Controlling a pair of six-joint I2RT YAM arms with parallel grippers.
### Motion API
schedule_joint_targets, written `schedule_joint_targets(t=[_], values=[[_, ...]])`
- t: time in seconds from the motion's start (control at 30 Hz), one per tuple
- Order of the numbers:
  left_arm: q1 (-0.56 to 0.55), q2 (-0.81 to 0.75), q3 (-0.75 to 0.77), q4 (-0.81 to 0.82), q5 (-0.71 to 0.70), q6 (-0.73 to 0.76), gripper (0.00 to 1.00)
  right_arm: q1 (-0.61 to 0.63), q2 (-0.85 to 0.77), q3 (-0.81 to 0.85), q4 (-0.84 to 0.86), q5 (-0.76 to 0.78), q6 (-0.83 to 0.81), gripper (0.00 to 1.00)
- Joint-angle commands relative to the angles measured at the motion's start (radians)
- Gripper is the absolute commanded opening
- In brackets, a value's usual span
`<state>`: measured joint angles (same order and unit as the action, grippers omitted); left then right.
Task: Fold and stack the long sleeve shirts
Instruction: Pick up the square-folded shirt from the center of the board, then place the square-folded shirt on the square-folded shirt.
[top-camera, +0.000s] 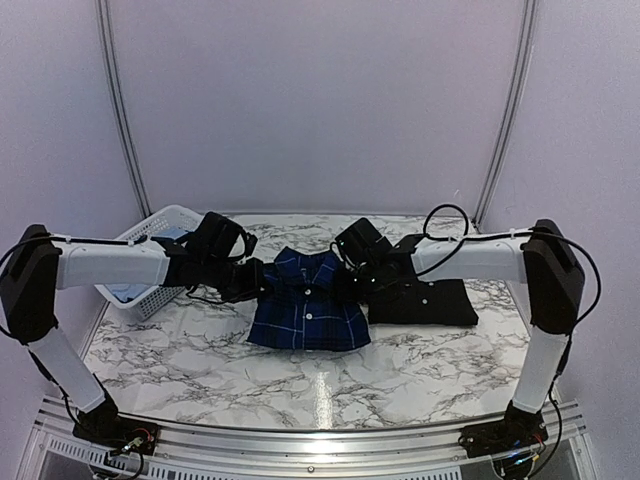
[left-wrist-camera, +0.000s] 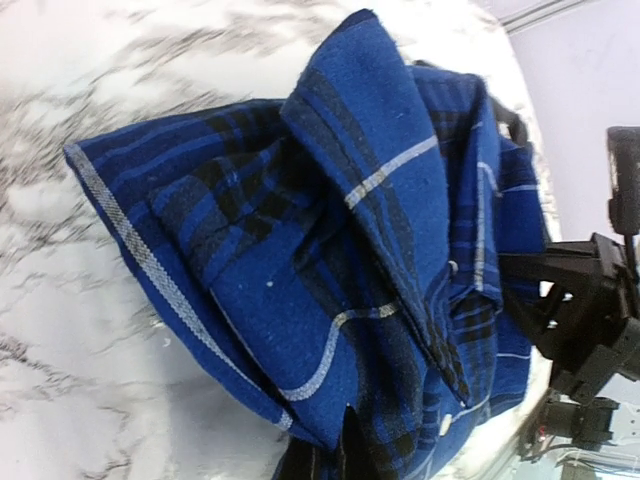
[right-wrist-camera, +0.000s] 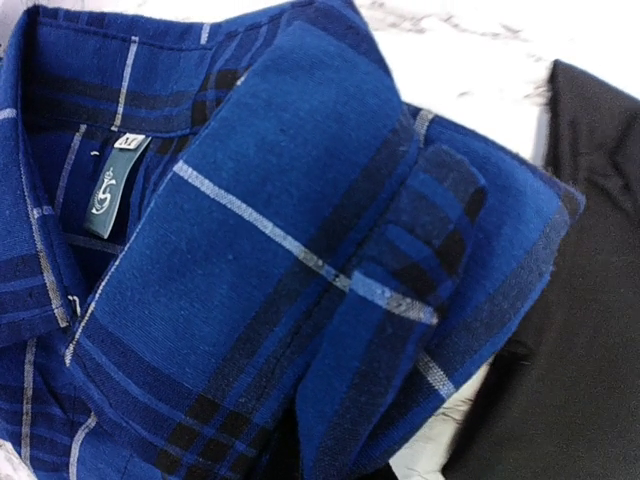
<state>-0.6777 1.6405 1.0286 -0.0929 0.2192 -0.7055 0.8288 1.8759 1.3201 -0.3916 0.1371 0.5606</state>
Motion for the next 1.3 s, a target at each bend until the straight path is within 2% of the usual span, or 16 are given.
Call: schedule_joint_targets(t=[0.0, 0.23, 0.43, 0.57, 0.73, 0.93, 1.2, 1.27], values=[[-0.046, 0.030, 0.139, -0.004, 0.001, -0.022, 0.00, -0.039, -0.103, 0.018, -0.036, 0.048, -0.058, 0.00], [-0.125, 0.213, 0.416, -0.013, -0.039, -0.031, 0.00, -0.172, -0.251, -0.095, -0.043, 0.087, -0.123, 0.00], [-0.181, 0.470, 0.711, -0.010, -0.044, -0.036, 0.00, -0.321, -0.353, -0.203, -0.029, 0.096, -0.168, 0.00], [-0.212, 0.615, 0.903, -0.004, -0.045, -0.053, 0.00, -0.419, -0.396, -0.250, -0.023, 0.105, -0.201, 0.00], [-0.236, 0.746, 1.066, 0.014, -0.051, -0.082, 0.00, -0.520, -0.407, -0.263, -0.014, 0.093, -0.244, 0.00], [-0.239, 0.854, 1.183, 0.044, -0.037, -0.126, 0.00, -0.593, -0.367, -0.262, -0.002, 0.068, -0.268, 0.00], [-0.238, 0.884, 1.159, 0.047, -0.058, -0.141, 0.00, -0.623, -0.284, -0.262, 0.019, 0.082, -0.284, 0.00], [-0.238, 0.885, 1.139, 0.044, -0.069, -0.144, 0.00, -0.625, -0.268, -0.260, 0.021, 0.093, -0.286, 0.09]])
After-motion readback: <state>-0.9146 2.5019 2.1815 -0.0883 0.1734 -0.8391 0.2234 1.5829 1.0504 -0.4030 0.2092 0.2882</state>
